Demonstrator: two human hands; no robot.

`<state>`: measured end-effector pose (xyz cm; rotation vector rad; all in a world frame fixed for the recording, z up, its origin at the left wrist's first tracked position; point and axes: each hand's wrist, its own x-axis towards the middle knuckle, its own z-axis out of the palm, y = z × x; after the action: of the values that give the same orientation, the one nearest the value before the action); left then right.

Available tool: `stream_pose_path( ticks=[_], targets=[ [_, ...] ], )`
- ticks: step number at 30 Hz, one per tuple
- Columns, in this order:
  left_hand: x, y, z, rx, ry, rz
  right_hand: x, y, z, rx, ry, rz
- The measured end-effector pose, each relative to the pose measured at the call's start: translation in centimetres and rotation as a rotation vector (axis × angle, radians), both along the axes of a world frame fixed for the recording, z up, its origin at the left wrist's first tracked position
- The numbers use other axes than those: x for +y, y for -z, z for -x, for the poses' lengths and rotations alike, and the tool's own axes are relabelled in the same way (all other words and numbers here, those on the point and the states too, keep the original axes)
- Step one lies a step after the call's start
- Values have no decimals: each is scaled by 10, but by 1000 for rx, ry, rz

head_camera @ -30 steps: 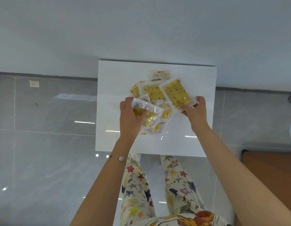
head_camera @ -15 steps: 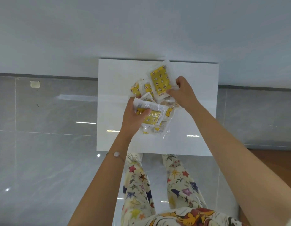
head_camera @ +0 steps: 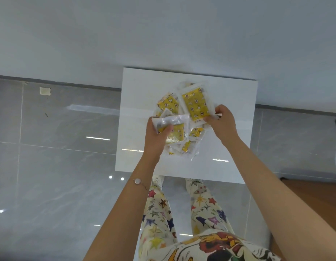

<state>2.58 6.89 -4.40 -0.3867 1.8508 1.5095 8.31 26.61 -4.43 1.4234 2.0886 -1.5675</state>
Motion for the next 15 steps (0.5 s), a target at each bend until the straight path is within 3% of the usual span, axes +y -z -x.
stream_pose_path(
  ticks=[7, 15],
  targets=[
    [-37, -36, 1, -124, -274, -18, 2, -51, -11, 16, 121, 259],
    [-102, -171, -11, -111, -487, -208, -45, -178, -1, 72, -35, 416]
  ],
)
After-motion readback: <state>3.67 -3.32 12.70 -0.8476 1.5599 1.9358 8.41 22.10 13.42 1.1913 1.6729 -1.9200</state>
